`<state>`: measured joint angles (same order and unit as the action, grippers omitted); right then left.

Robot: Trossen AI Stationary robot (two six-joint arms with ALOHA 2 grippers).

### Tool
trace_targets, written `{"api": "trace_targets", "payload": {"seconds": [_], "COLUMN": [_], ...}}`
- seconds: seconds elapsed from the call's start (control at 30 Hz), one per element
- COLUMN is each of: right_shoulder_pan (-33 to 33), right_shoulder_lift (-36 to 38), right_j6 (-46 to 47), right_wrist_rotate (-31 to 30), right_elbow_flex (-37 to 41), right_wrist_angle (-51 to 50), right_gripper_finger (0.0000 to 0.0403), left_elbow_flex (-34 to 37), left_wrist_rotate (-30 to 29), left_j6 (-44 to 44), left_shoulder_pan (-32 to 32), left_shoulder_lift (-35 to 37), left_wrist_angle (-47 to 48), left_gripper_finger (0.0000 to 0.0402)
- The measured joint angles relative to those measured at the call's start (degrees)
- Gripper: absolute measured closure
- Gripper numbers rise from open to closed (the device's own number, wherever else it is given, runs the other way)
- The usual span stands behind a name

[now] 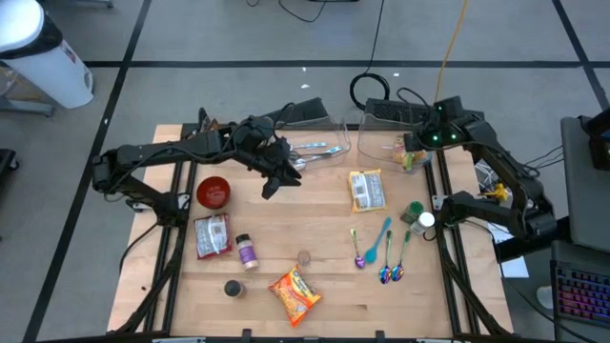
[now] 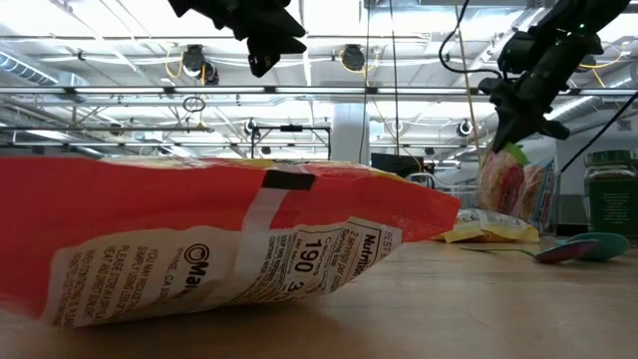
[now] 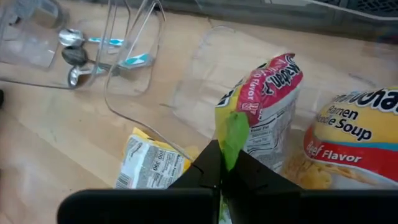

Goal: Pick & Place Food Item
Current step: Put the green noodle pack into the right transparent bin

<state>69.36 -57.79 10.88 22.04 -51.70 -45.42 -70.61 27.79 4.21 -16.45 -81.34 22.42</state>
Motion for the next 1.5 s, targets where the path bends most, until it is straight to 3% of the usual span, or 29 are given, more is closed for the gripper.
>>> {"api": "trace_targets", "payload": {"seconds": [0.17,0.47,0.67,1.03,1.5], "right_shoulder_pan": [-2.43,-9.52,-10.78,-11.25,-11.25], "right_shoulder_lift": [-0.92,-4.78,-6.74,-7.27,-7.27], "right_j6": [0.03,5.64,6.03,5.74,5.37], "right_wrist_rotate": [-4.81,-21.98,-26.59,-28.04,-28.01], "right_elbow_flex": [0.0,0.0,0.0,0.0,0.0], "right_wrist_angle": [0.32,3.22,3.67,3.48,3.36], "right_gripper_finger": [0.0403,0.0403,0.0403,0.0401,0.0333], "left_elbow_flex": [0.0,0.0,0.0,0.0,0.0], "left_wrist_rotate": [-0.04,-0.13,-0.13,-0.09,-0.03], "left_j6": [0.04,0.81,0.81,0.79,0.76], "left_shoulder_pan": [0.0,0.02,0.02,0.02,0.02], "left_shoulder_lift": [0.0,0.0,0.0,0.0,0.0], "left_wrist_angle": [-0.09,-0.64,-0.64,-0.62,-0.6], "left_gripper_finger": [0.0282,0.0282,0.0282,0.0282,0.0282]}}
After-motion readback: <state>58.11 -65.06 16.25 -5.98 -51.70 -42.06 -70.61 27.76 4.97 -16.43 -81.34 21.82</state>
